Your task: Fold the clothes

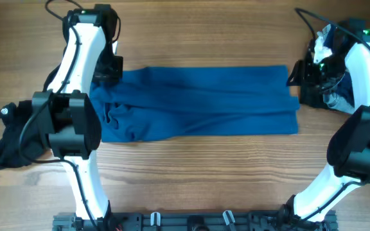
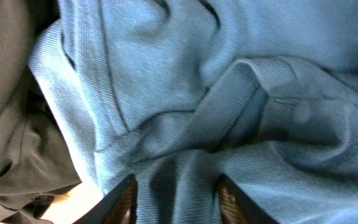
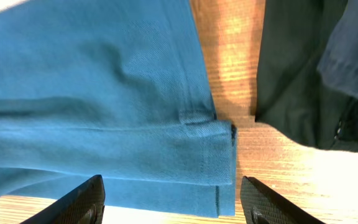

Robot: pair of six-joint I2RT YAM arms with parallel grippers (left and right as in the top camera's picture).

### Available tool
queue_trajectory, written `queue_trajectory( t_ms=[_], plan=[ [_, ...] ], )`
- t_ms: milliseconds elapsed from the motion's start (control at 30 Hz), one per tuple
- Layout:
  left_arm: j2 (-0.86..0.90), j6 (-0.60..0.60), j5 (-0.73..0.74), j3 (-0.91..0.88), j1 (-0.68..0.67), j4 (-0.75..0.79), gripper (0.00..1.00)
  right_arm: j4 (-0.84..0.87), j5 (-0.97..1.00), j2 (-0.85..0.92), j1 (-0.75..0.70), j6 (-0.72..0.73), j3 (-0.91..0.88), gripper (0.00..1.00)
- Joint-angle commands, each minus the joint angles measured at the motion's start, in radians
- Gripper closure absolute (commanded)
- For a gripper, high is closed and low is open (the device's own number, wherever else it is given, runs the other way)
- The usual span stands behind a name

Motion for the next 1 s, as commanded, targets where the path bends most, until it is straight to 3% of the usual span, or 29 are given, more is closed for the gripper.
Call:
queue_trajectory(
  t_ms=[0, 167, 367, 467, 500, 533, 567, 600, 700, 967],
  plan=[
    [-0.027, -0.002, -0.009, -0.008, 0.028, 0.007, 0.03, 0.021, 0.018, -0.022, -0.013, -0.016, -0.037, 0.29],
    [-0.031, -0.002, -0.008, -0.006, 0.066, 0.04, 0.0, 0.07, 0.017, -0.021, -0.013, -0.103, -0.038, 0.27],
    [-0.113, -0.01, -0.004, -0.006, 0.104, 0.045, 0.0, 0.089, 0.017, -0.021, -0.013, -0.11, -0.038, 0.27],
    [-0.171, -0.009, 0.064, -0.006, 0.103, 0.039, 0.07, 0.092, 0.017, -0.021, -0.013, -0.11, -0.038, 0.27],
    [-0.177, -0.009, 0.098, -0.006, 0.103, 0.029, 0.15, 0.092, 0.017, -0.021, -0.013, -0.109, -0.038, 0.27],
    [-0.178, -0.009, 0.13, -0.006, 0.103, 0.008, 0.39, 0.092, 0.017, -0.021, -0.013, -0.108, -0.038, 0.27],
    [-0.175, -0.009, 0.15, -0.008, 0.103, -0.004, 0.52, 0.092, 0.017, -0.021, -0.013, -0.108, -0.038, 0.27],
    [-0.171, -0.009, 0.165, -0.016, 0.103, -0.008, 0.6, 0.093, 0.017, -0.021, -0.013, -0.108, -0.038, 0.27],
    [-0.16, -0.01, 0.177, -0.075, 0.103, 0.008, 0.96, 0.096, 0.017, -0.021, -0.013, -0.108, -0.038, 0.27],
    [-0.16, -0.01, 0.243, -0.334, 0.103, 0.208, 0.96, 0.105, -0.013, -0.021, -0.013, -0.107, -0.038, 0.27]
  ],
)
